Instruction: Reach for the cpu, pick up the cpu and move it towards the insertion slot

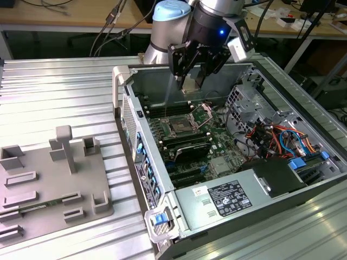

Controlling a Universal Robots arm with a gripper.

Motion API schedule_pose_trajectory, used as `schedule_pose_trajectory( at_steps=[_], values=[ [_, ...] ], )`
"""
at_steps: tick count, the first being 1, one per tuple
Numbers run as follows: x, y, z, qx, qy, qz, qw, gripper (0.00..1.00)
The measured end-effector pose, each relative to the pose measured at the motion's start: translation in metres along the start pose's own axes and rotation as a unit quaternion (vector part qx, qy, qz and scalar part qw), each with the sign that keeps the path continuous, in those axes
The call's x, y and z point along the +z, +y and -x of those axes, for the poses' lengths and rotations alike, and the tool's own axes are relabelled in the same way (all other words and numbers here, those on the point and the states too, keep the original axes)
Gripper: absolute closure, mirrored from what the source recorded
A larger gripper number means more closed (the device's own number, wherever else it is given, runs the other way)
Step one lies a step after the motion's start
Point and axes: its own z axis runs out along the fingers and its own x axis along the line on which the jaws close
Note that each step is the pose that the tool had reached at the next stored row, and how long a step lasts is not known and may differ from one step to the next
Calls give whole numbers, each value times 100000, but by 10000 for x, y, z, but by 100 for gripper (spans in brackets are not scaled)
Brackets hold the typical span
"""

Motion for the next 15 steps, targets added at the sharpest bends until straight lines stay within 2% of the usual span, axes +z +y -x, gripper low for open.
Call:
schedule_pose_trajectory(
  at_steps=[6,9,15],
  values=[
    [2,117,92,118,-4,1,100000,45],
    [2,199,165,434,-11,-59,99999,45],
    [2,293,195,530,-7,-114,99999,45]
  ],
)
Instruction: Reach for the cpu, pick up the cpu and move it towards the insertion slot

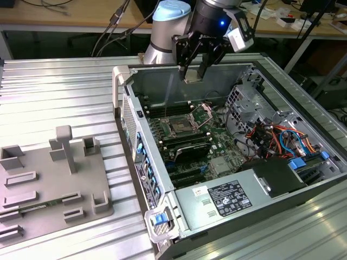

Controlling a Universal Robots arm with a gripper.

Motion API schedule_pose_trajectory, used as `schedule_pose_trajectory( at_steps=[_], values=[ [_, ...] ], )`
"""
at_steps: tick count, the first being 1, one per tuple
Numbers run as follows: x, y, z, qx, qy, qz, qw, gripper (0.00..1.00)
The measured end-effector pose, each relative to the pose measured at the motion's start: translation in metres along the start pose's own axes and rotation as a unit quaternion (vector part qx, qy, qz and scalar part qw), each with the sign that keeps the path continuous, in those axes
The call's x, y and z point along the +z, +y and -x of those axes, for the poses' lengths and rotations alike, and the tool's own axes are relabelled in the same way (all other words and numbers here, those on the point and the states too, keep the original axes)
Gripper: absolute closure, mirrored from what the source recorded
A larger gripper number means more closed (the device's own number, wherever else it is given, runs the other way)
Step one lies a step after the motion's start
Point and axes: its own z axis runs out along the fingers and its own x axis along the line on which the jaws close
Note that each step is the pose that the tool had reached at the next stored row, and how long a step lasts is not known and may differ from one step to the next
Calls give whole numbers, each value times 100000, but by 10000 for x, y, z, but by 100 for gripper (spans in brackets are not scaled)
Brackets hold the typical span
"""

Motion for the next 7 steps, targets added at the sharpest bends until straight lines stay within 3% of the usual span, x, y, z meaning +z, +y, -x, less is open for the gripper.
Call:
schedule_pose_trajectory(
  at_steps=[7],
  values=[
    [-2,21,4,2,2,-10,100000,45]
  ],
)
